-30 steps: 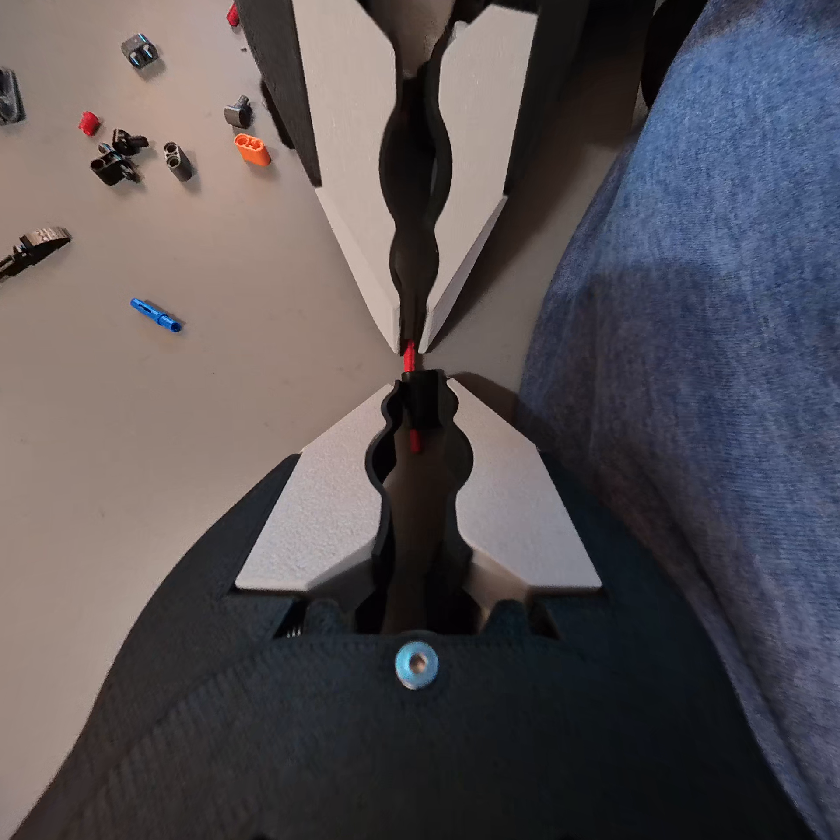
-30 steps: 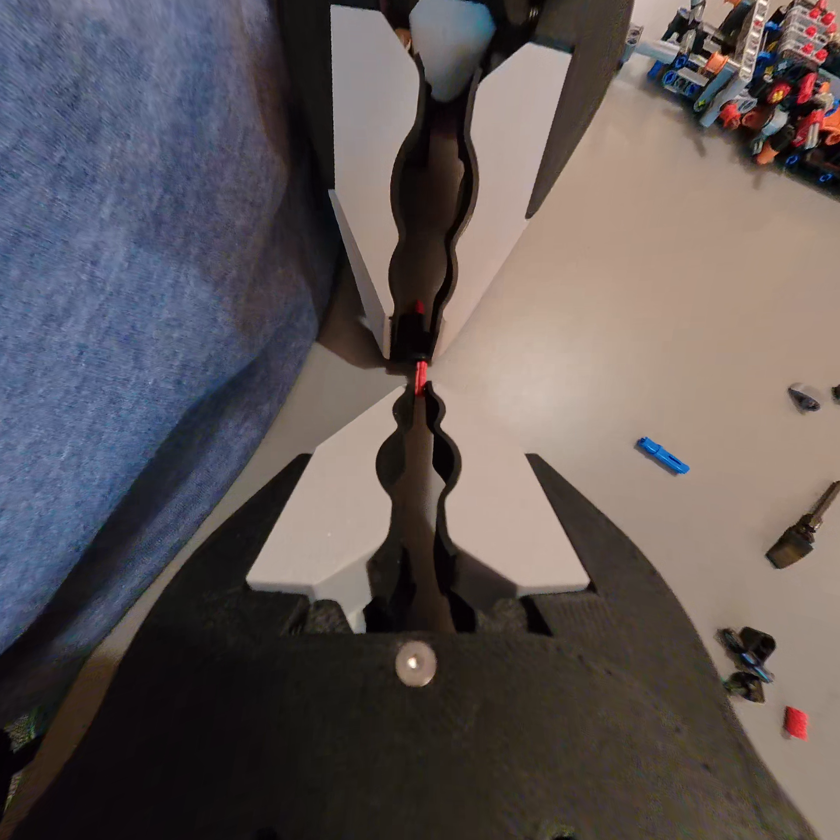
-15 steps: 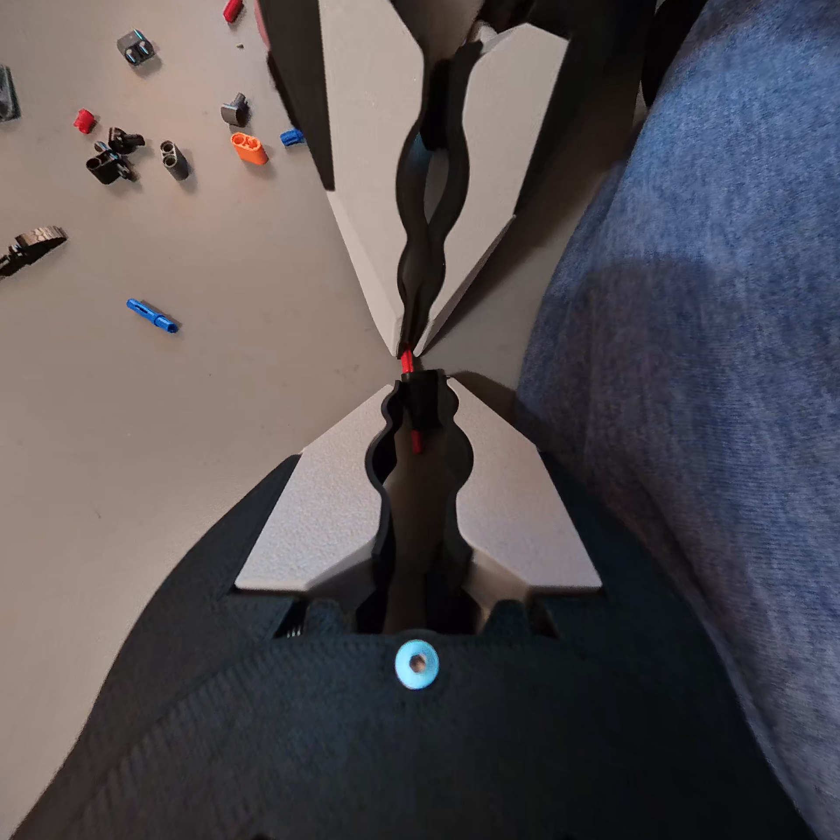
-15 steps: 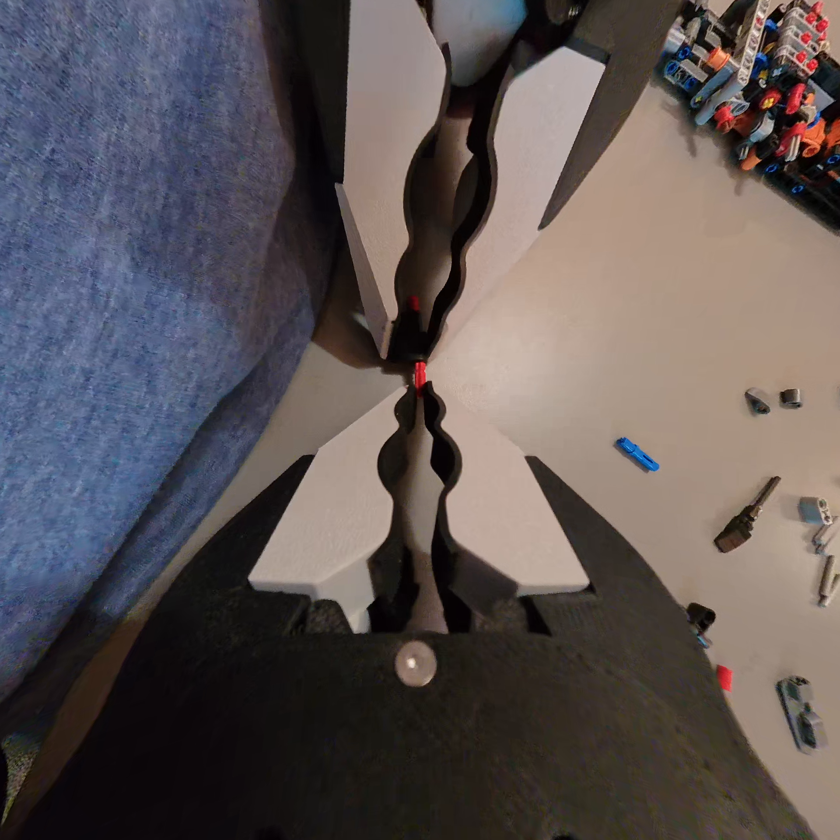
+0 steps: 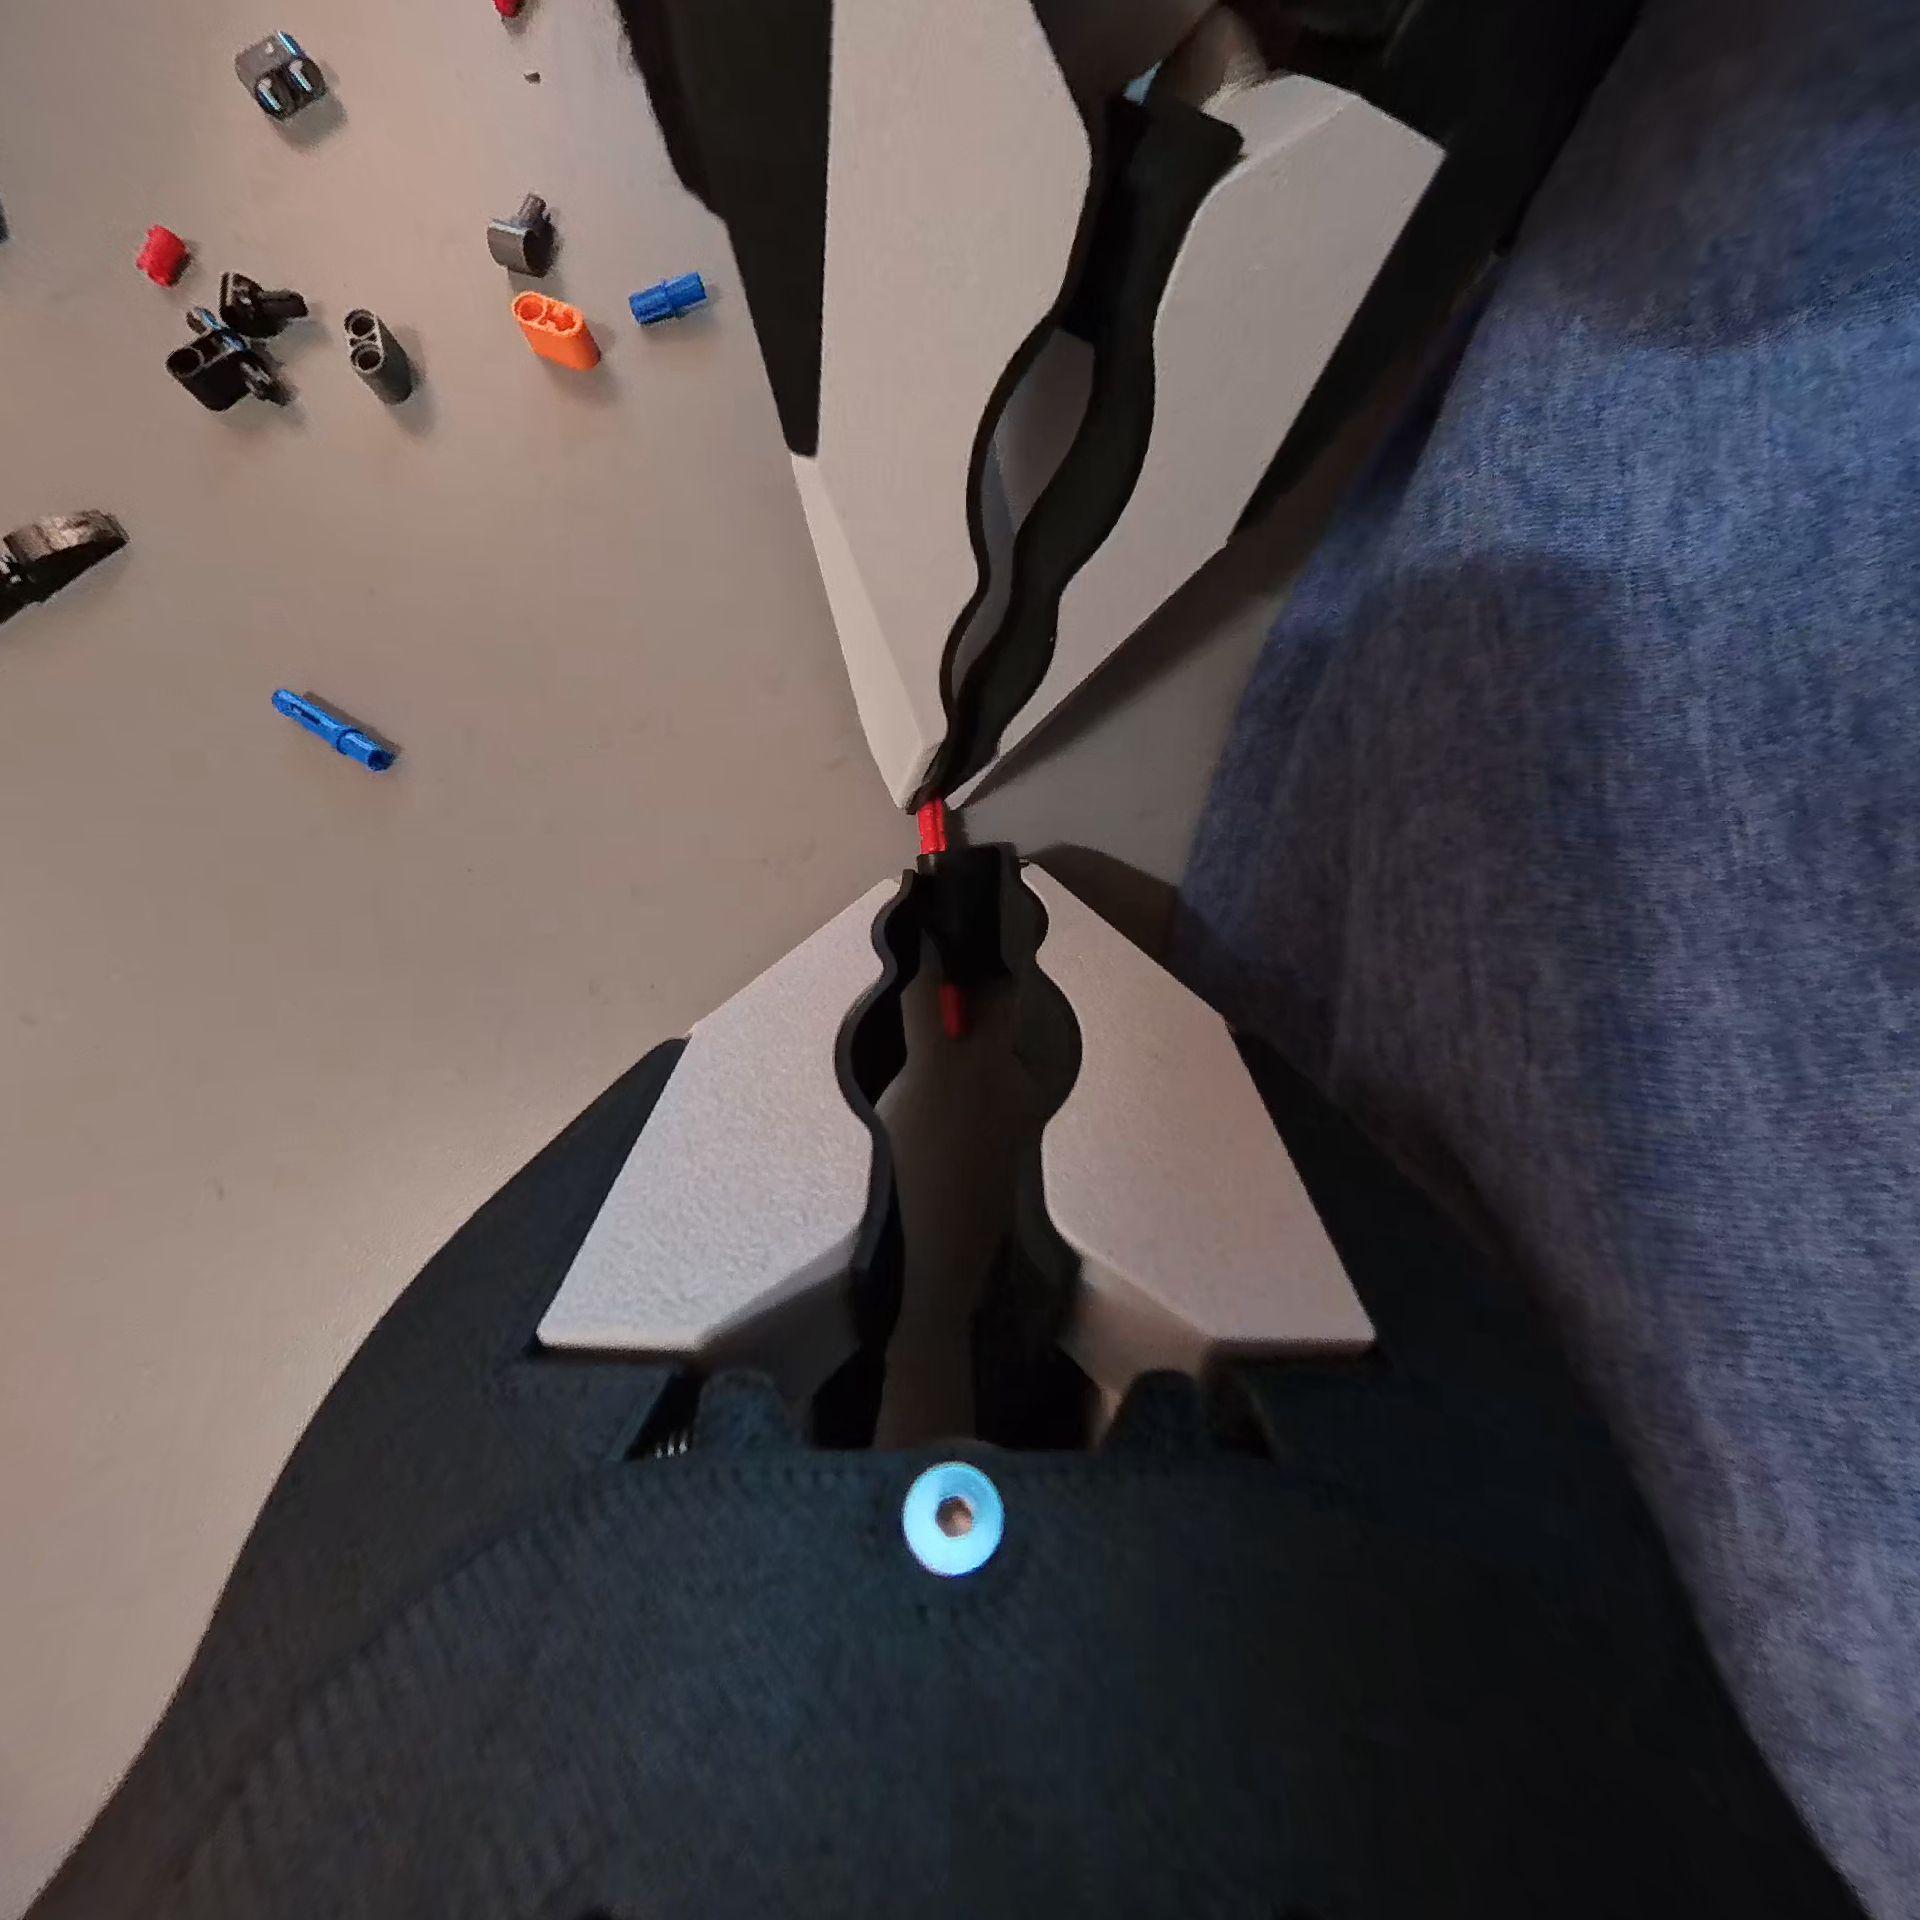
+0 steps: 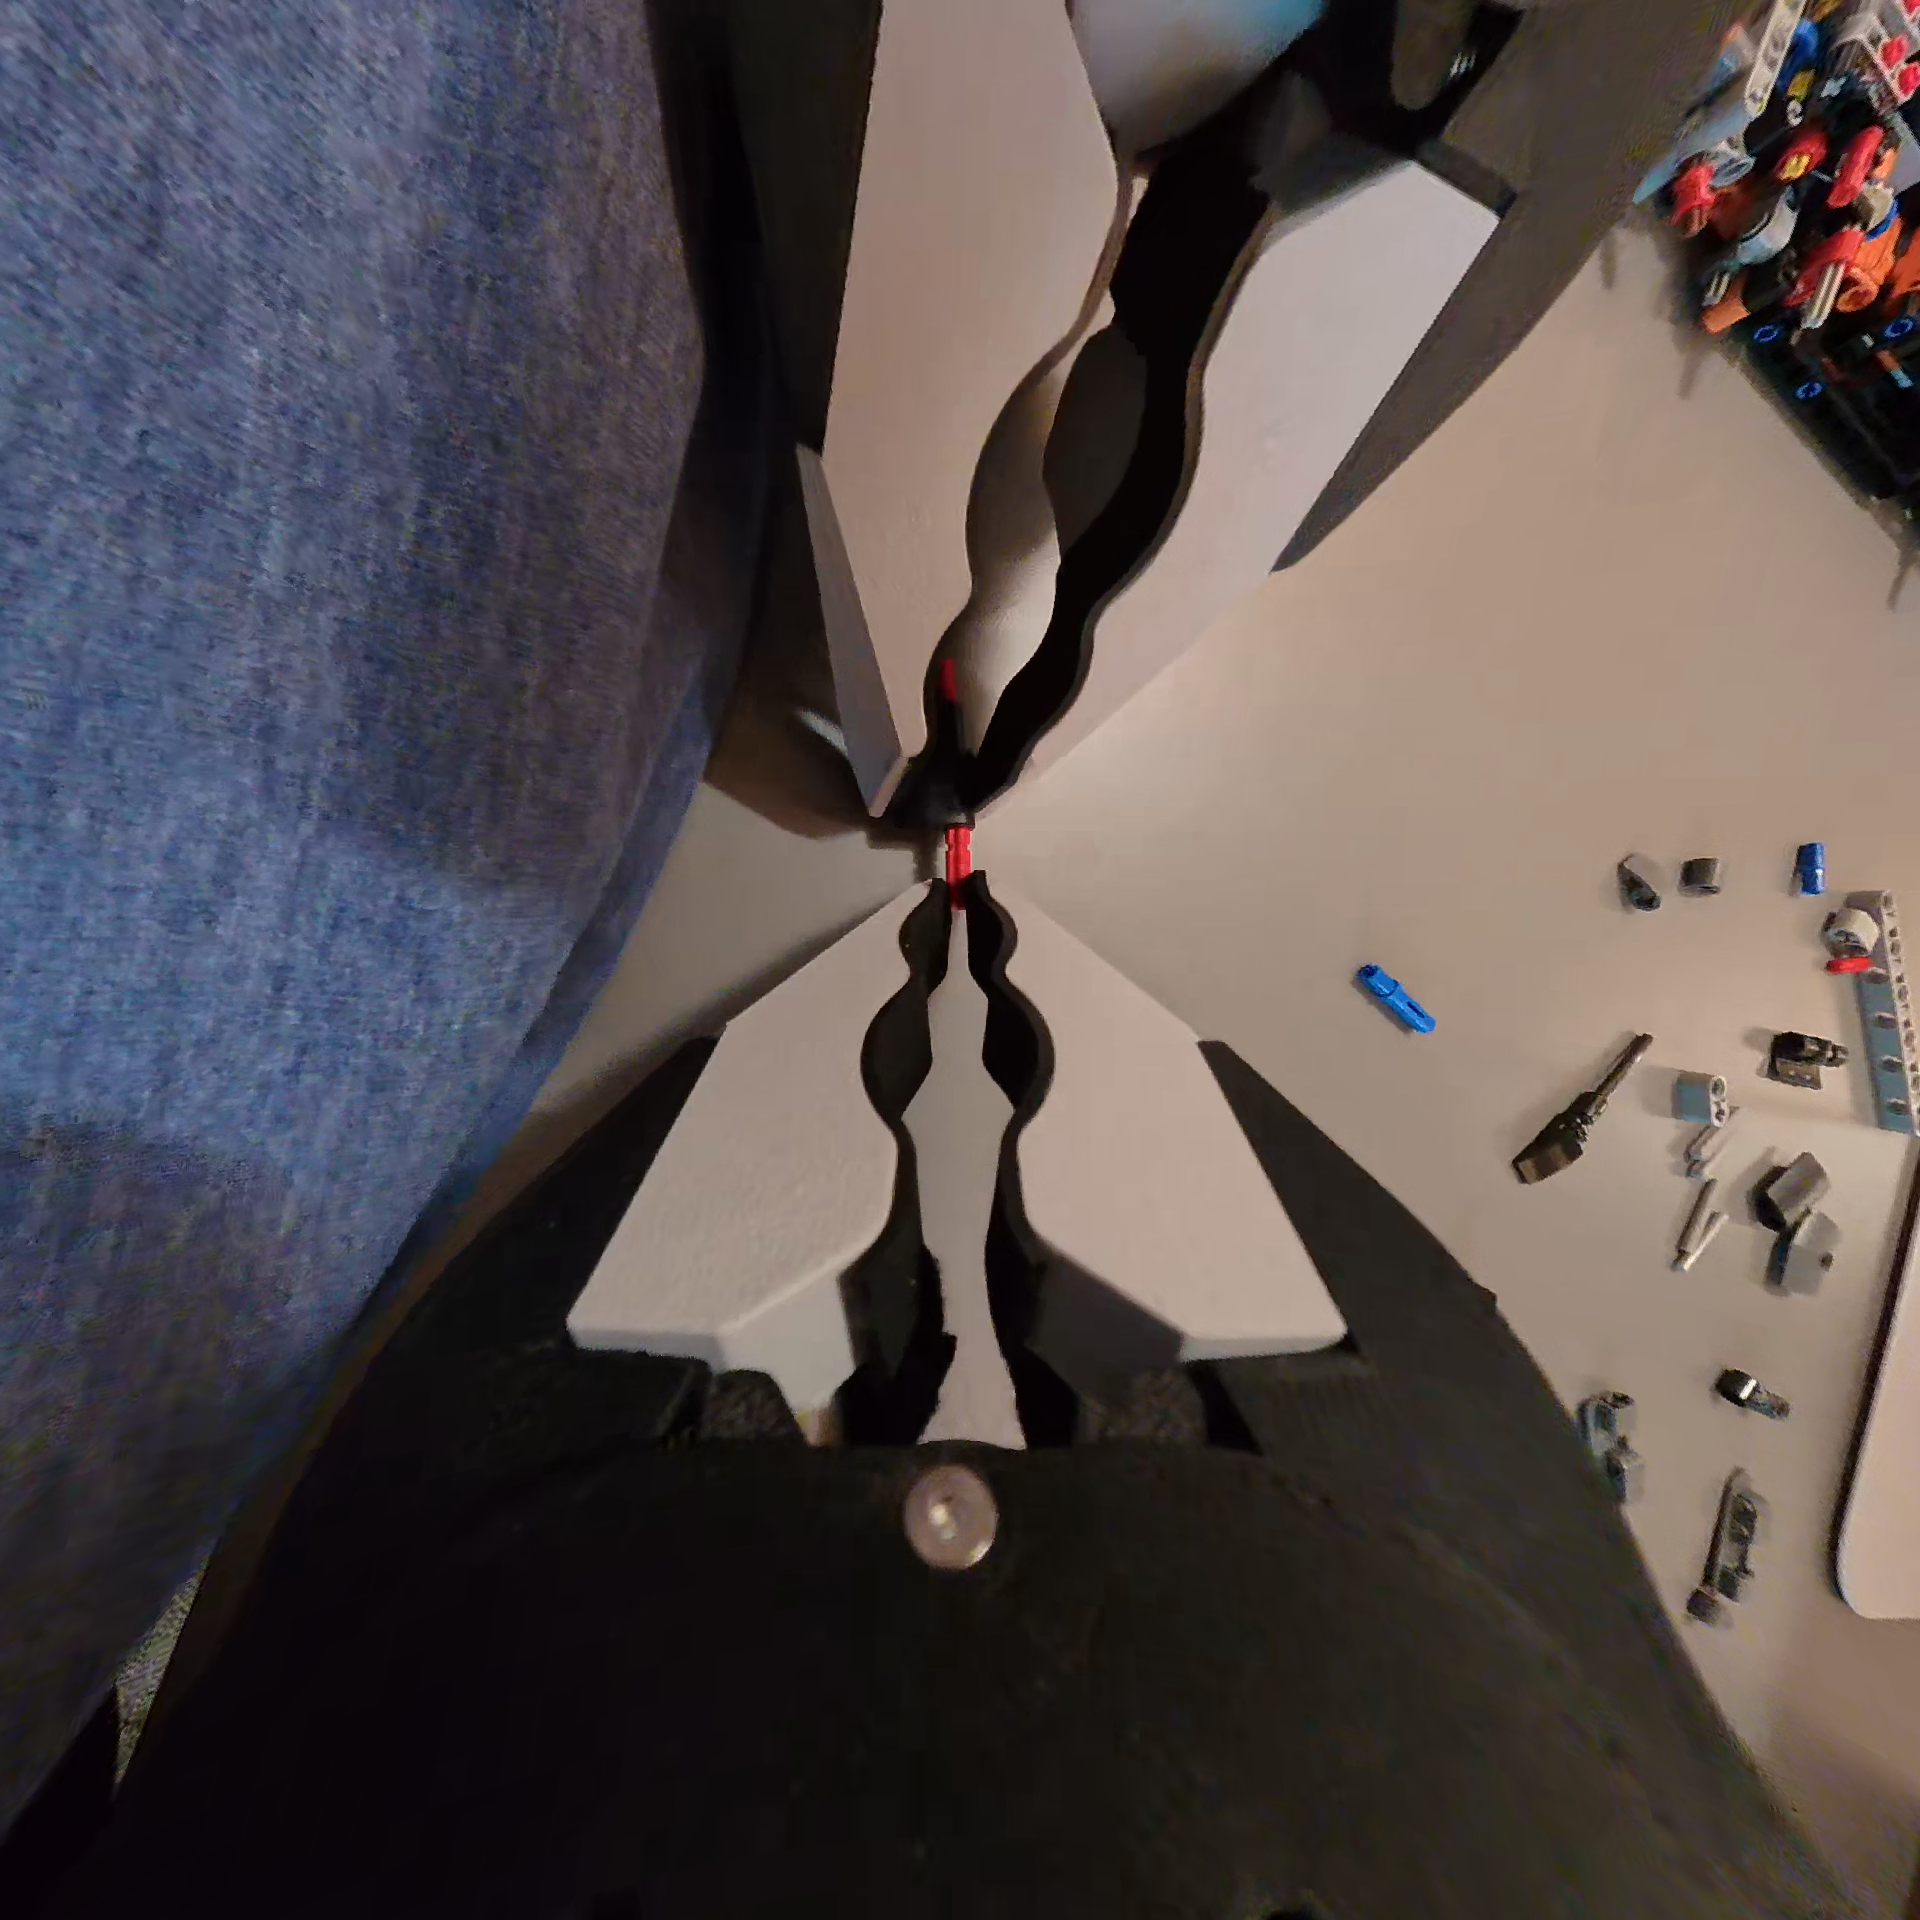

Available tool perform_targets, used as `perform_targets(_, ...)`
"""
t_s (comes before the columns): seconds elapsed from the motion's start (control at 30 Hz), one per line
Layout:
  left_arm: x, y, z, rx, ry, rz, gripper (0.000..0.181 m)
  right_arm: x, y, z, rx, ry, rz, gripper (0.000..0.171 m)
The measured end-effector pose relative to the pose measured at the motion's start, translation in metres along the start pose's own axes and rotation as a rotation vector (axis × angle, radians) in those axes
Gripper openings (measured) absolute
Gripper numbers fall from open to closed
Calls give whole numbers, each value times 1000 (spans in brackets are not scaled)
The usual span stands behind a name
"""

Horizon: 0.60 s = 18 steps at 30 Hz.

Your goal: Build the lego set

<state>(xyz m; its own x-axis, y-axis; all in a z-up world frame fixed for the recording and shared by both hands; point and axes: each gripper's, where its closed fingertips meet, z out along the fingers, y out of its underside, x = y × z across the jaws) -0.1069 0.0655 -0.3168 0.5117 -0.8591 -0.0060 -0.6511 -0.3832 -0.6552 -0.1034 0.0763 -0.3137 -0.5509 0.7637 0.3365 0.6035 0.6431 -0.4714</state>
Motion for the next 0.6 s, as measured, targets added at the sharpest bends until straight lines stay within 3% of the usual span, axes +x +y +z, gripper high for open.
perform_targets(0.03, 0, 0, 0, -1, 4, -3, 14, 0, 0, -1, -7, 2, -3, 0)
perform_targets(0.6, 1, -1, 1, 13, -4, -5, 14, -2, -1, -2, -54, 22, -3, 0)
